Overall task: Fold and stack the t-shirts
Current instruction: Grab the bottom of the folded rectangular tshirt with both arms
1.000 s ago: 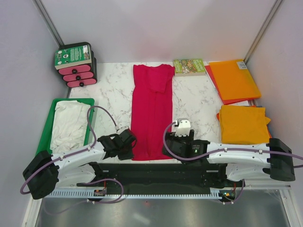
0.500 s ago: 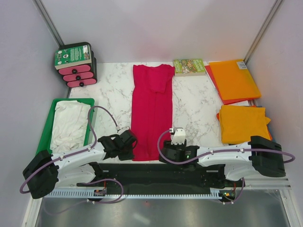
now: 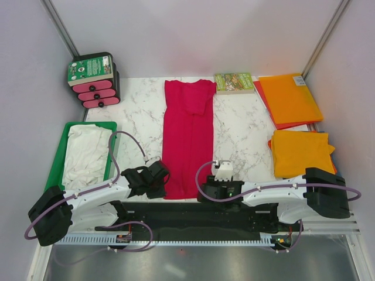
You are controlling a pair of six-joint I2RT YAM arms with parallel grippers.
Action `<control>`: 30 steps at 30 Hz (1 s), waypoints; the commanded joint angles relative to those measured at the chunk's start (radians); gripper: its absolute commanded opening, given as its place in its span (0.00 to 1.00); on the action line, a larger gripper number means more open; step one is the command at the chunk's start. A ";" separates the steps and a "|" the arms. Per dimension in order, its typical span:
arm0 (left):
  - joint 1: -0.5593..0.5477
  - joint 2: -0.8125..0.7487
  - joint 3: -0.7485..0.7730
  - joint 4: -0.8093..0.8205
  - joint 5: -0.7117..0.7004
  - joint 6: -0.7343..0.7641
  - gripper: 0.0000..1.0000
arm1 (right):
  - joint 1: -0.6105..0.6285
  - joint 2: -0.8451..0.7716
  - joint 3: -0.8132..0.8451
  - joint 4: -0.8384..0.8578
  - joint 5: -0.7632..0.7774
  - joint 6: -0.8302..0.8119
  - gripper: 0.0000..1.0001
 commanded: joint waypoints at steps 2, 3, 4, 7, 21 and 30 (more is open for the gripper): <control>-0.007 0.000 0.004 0.003 -0.020 -0.030 0.02 | 0.002 0.017 -0.011 -0.024 -0.003 0.055 0.60; -0.008 0.000 0.004 0.003 -0.020 -0.030 0.02 | -0.001 0.027 -0.008 -0.026 -0.015 0.057 0.60; -0.008 0.000 0.006 0.003 -0.018 -0.030 0.02 | -0.003 0.034 -0.005 -0.027 -0.020 0.058 0.59; -0.008 -0.003 0.006 0.001 -0.018 -0.030 0.02 | -0.004 0.057 0.000 -0.036 -0.050 0.063 0.57; -0.008 -0.018 0.003 -0.014 -0.026 -0.044 0.02 | -0.009 0.040 -0.039 -0.059 -0.103 0.110 0.00; -0.036 -0.142 -0.006 -0.031 -0.064 -0.052 0.02 | 0.121 0.020 0.053 -0.203 0.060 0.175 0.00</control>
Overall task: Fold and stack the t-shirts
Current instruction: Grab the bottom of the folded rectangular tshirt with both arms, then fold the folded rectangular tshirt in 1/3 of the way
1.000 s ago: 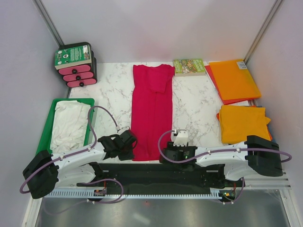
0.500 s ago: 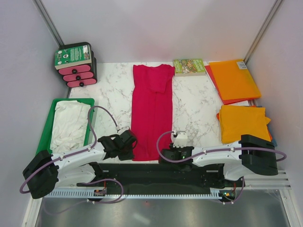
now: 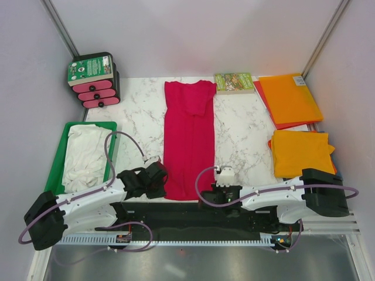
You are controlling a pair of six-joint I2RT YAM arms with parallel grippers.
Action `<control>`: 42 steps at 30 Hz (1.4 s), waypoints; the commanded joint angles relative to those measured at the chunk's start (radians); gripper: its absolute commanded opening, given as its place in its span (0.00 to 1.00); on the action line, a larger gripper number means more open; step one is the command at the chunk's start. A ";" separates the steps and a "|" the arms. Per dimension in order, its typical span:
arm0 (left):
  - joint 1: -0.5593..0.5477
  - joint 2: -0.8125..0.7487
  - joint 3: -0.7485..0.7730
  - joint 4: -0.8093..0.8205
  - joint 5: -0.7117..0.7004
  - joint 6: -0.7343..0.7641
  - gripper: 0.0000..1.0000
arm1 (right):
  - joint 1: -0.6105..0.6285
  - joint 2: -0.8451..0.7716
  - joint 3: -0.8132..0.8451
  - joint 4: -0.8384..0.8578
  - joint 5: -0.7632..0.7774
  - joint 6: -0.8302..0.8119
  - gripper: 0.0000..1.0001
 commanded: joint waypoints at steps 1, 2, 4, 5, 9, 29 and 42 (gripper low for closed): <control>-0.026 -0.114 -0.010 -0.019 -0.060 -0.043 0.02 | 0.089 0.012 0.083 -0.156 0.108 0.063 0.00; -0.029 -0.142 -0.013 -0.022 -0.068 -0.046 0.02 | 0.106 0.027 0.114 -0.185 0.132 0.066 0.00; -0.035 -0.162 -0.010 -0.036 -0.071 -0.048 0.02 | 0.121 0.040 0.155 -0.222 0.153 0.068 0.00; -0.038 -0.170 -0.002 -0.040 -0.074 -0.048 0.02 | 0.133 0.047 0.168 -0.233 0.162 0.070 0.00; -0.051 -0.185 0.035 -0.075 -0.099 -0.048 0.02 | 0.147 0.044 0.211 -0.282 0.221 0.091 0.00; -0.032 0.058 0.398 -0.126 -0.306 0.148 0.02 | -0.101 -0.087 0.353 -0.266 0.368 -0.227 0.00; 0.305 0.440 0.689 0.004 -0.221 0.408 0.02 | -0.598 0.180 0.502 0.148 0.104 -0.734 0.00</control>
